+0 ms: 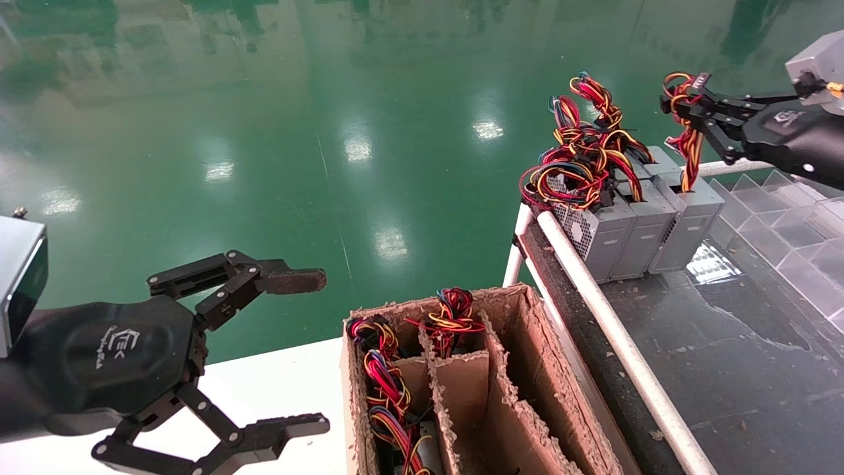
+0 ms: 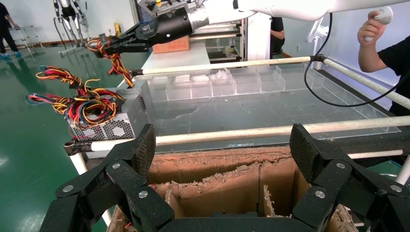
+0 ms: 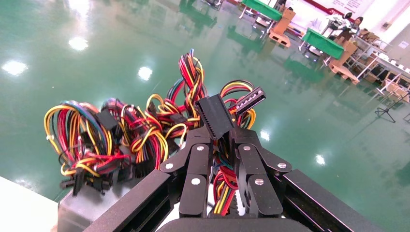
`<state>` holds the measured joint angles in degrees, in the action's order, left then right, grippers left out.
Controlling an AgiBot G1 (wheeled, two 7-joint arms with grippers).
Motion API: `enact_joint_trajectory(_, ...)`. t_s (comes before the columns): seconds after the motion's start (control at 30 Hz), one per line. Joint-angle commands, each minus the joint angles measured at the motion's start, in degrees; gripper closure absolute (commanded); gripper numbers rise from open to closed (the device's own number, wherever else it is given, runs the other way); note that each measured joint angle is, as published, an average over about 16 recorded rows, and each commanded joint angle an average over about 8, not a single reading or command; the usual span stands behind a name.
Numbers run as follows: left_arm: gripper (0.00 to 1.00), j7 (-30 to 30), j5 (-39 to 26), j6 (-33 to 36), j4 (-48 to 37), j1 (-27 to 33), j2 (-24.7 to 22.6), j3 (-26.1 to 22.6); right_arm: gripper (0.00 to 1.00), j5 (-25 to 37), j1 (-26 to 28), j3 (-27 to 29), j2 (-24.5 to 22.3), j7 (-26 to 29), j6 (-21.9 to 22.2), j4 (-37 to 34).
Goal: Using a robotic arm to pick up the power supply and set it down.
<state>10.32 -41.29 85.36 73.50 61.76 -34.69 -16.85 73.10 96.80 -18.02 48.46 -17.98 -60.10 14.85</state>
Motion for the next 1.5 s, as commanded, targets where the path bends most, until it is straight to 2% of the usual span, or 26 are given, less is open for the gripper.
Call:
enact_joint_trajectory(0.03, 0.00, 0.00, 0.00, 0.00, 0.00, 0.00, 0.00, -0.01, 1.00, 0.15, 0.69, -0.11, 0.69, -0.65, 0.08, -1.16)
enact_joint_trajectory(0.37, 0.00, -0.02, 0.03, -0.02, 0.00, 0.01, 0.02, -0.04, 1.00, -0.42, 2.90, 0.45, 3.13, -5.33, 1.84, -6.55)
enact_joint_trajectory(0.4, 0.00, -0.02, 0.03, -0.02, 0.00, 0.01, 0.02, -0.04, 0.96, -0.55, 3.04, 0.54, 3.24, -5.70, 1.75, -7.03)
enact_joint_trajectory(0.63, 0.00, -0.03, 0.05, -0.03, 0.00, 0.01, 0.03, -0.07, 0.10, -1.07, 3.83, 0.88, 3.46, -7.72, 0.36, -9.51)
enact_joint_trajectory(0.67, 0.00, -0.03, 0.05, -0.03, 0.00, 0.02, 0.03, -0.07, 0.02, -1.09, 3.92, 0.90, 3.45, -7.91, 0.19, -9.78)
enact_joint_trajectory(1.17, 0.00, -0.06, 0.08, -0.05, 0.00, 0.03, 0.05, -0.12, 0.00, -0.99, 5.25, 0.83, 2.88, -8.74, -1.43, -12.97)
enact_joint_trajectory(1.5, 0.00, -0.08, 0.10, -0.07, -0.02, 0.02, 0.06, -0.14, 0.00, -4.26, 4.83, 2.73, 1.32, -8.32, -6.19, -12.40)
